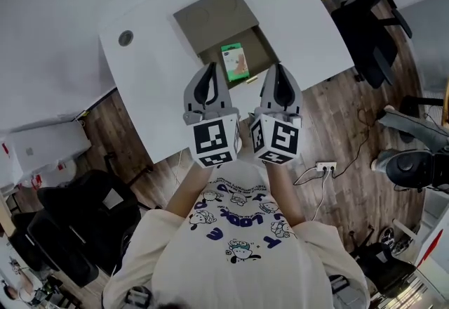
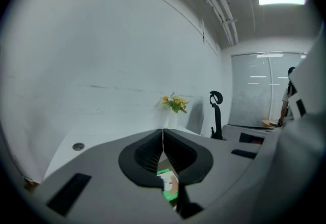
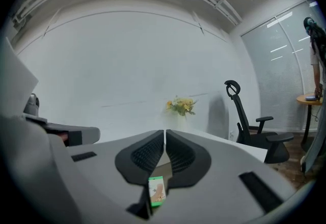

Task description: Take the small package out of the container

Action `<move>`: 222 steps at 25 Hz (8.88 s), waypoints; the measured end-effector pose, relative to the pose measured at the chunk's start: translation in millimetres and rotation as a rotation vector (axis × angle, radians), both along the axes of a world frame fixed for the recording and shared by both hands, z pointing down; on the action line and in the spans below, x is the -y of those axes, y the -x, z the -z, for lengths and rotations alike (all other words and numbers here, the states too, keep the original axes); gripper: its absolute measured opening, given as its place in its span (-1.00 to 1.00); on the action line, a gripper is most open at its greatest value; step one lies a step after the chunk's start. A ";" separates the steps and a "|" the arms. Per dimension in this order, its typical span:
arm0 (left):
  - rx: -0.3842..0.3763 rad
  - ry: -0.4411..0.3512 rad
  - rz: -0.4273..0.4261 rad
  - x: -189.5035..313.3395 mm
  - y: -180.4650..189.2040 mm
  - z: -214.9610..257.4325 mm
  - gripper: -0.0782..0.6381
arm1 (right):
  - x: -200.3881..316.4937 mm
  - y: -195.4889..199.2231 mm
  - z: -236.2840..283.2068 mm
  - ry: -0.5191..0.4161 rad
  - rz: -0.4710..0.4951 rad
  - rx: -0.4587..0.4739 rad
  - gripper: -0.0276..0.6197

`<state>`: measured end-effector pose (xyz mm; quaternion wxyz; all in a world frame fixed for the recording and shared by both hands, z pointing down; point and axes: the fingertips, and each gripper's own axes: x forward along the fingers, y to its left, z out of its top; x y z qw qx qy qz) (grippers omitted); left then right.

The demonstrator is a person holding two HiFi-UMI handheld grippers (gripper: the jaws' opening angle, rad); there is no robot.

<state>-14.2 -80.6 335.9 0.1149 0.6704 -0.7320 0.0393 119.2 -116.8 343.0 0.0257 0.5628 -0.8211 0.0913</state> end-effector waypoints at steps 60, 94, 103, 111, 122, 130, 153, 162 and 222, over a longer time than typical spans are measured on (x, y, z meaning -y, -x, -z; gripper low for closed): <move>-0.248 0.538 0.043 81.6 -26.1 -172.7 -0.10 | 109.1 20.2 -130.6 0.367 0.198 -0.124 -0.82; -0.270 0.912 0.140 87.1 -30.9 -246.0 0.14 | 150.5 22.5 -161.3 0.451 0.310 -0.127 -0.82; -0.276 0.928 0.166 87.2 -29.0 -246.1 0.14 | 156.4 26.2 -162.3 0.465 0.327 -0.108 -0.82; -0.260 0.932 0.130 85.1 -26.8 -243.9 0.14 | 155.5 31.3 -159.4 0.463 0.354 -0.102 -0.82; -0.239 0.911 0.069 89.4 -28.9 -224.6 0.13 | 161.0 36.5 -146.2 0.440 0.356 -0.094 -0.82; -0.237 0.833 0.032 100.4 -34.8 -197.7 0.13 | 164.2 35.1 -129.9 0.405 0.341 -0.090 -0.82; -0.155 0.230 0.092 119.5 21.2 -43.7 0.13 | 138.3 72.4 -42.9 0.190 0.364 -0.046 -0.82; -0.082 0.109 0.144 111.6 43.6 -2.0 0.13 | 131.6 87.4 -8.5 0.076 0.377 -0.039 -0.82; 0.087 -0.200 0.308 61.3 85.5 77.6 0.13 | 101.4 121.7 61.8 -0.176 0.468 0.014 -0.82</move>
